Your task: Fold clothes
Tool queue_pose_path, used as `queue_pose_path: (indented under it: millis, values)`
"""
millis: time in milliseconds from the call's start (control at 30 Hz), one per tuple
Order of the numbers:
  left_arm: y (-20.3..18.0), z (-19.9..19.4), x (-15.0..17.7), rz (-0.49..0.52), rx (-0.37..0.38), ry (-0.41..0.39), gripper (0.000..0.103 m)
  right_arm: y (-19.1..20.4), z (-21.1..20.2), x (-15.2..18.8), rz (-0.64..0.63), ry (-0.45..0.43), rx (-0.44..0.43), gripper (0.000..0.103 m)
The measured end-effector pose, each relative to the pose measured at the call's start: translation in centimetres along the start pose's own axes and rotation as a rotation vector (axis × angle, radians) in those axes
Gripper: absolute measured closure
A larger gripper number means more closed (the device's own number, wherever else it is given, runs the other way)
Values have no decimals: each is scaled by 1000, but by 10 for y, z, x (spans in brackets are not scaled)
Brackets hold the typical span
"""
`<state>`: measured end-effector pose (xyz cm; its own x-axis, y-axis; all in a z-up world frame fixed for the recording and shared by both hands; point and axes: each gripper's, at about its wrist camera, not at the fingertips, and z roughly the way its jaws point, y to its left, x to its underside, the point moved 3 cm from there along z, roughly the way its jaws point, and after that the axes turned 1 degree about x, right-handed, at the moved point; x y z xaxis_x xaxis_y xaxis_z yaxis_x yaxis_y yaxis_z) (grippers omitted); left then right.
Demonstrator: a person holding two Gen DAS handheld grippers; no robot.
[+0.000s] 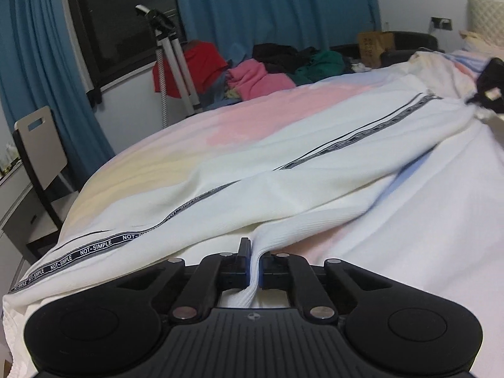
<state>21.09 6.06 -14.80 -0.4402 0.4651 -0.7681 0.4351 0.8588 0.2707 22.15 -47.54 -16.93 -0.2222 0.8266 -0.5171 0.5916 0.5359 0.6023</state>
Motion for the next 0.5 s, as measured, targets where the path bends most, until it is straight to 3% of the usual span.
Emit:
queue_pose_path:
  millis: [267,400,500]
  values:
    - [-12,-5,15,64,75,69,98,-6,4,-25,-93,-105,17,97]
    - [-10,-3,17,18,78,80,97,-5,10,-16,-175,-97,49,97]
    - [-6,-9,15,-32,80,74,86,6,6,-12,-242,-101,90,94]
